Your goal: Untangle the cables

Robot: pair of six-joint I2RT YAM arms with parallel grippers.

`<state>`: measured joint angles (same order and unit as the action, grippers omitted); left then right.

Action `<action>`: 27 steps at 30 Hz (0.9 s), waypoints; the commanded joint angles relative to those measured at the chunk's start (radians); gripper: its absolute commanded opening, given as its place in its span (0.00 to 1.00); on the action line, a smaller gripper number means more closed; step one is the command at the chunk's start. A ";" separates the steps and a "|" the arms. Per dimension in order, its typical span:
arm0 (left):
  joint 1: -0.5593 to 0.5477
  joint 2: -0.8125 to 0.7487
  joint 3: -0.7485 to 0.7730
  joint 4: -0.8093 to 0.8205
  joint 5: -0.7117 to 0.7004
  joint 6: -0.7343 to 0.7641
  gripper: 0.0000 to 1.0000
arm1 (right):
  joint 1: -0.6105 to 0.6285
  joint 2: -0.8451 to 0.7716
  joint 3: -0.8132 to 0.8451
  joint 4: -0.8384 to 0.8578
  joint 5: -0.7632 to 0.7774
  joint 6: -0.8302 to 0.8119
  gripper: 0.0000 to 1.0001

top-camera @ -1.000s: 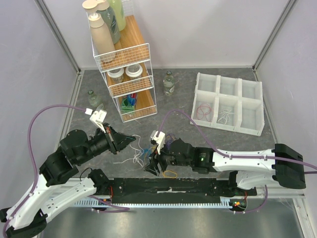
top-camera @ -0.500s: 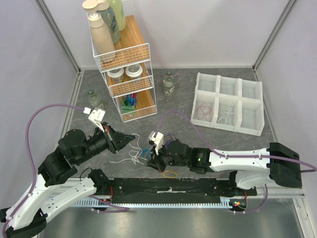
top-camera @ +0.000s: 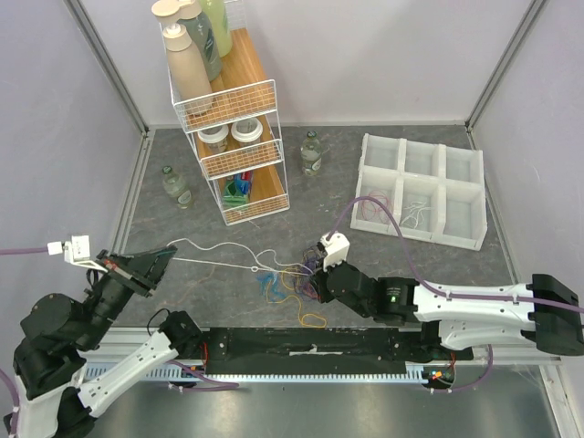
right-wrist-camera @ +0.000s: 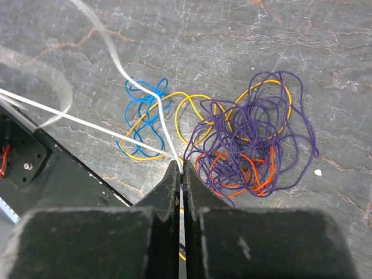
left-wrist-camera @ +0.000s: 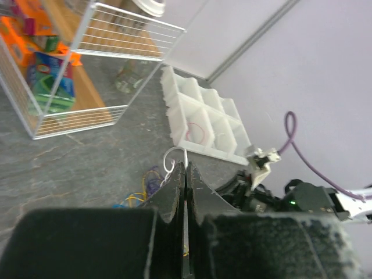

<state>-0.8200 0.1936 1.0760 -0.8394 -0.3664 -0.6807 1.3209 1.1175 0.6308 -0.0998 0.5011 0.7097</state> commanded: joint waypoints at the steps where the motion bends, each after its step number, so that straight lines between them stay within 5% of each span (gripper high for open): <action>1: 0.004 -0.049 0.033 0.003 -0.180 0.004 0.02 | -0.005 -0.027 -0.063 -0.141 0.122 0.080 0.00; 8: 0.004 -0.043 0.073 -0.024 -0.207 0.013 0.02 | -0.005 -0.056 -0.085 -0.173 0.100 0.061 0.00; 17: 0.004 0.078 0.062 -0.006 -0.014 -0.045 0.02 | -0.005 -0.047 0.140 -0.129 -0.223 -0.269 0.71; 23: 0.002 0.179 0.033 0.074 0.222 -0.049 0.02 | -0.011 0.014 0.289 -0.043 -0.300 -0.400 0.95; 27: 0.004 0.234 0.032 0.118 0.346 -0.059 0.02 | -0.167 0.031 0.299 0.134 -0.523 -0.348 0.98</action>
<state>-0.8192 0.3889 1.1061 -0.8192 -0.1932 -0.7074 1.2823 1.1313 0.9009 -0.1505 0.1860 0.3737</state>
